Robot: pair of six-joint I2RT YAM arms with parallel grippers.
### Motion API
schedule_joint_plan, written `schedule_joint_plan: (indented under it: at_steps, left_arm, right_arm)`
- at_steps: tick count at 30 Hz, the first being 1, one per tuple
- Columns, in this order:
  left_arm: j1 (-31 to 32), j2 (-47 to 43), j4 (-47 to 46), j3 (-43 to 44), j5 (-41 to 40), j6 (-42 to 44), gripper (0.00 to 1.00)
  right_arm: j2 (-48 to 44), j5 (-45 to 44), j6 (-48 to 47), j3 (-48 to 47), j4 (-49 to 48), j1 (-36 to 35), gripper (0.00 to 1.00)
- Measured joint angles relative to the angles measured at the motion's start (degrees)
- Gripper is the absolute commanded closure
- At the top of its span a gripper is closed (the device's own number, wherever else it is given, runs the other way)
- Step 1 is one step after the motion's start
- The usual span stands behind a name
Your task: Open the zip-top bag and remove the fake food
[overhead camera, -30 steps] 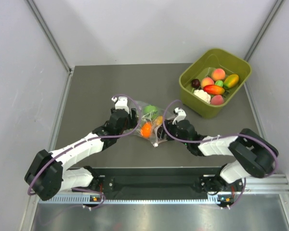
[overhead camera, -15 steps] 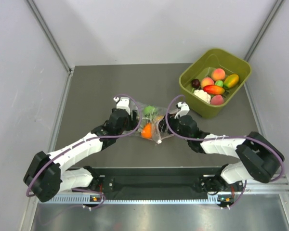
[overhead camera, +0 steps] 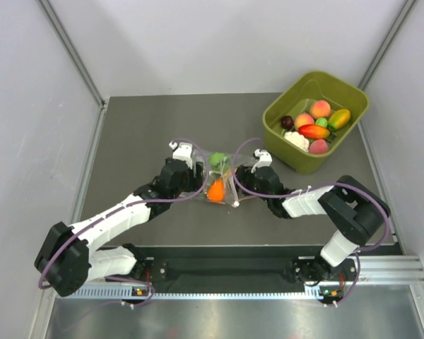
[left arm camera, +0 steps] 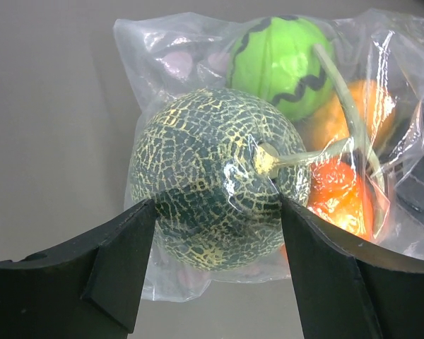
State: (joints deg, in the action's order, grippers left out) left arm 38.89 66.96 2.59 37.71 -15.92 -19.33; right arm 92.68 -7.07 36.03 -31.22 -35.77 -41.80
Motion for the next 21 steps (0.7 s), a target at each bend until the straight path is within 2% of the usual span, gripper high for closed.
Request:
schedule_joint_plan:
  at_steps: [13, 21]
  left_arm:
    - [-0.1, 0.0, 0.7, 0.1, 1.1, 1.6, 0.24]
    - [-0.2, 0.0, 3.2, 0.1, 1.8, 2.3, 0.24]
  right_arm:
    - [3.9, 1.3, 0.0, -2.8, -6.1, 1.9, 0.12]
    - [9.4, 0.5, -0.6, -12.4, -3.7, 2.6, 0.11]
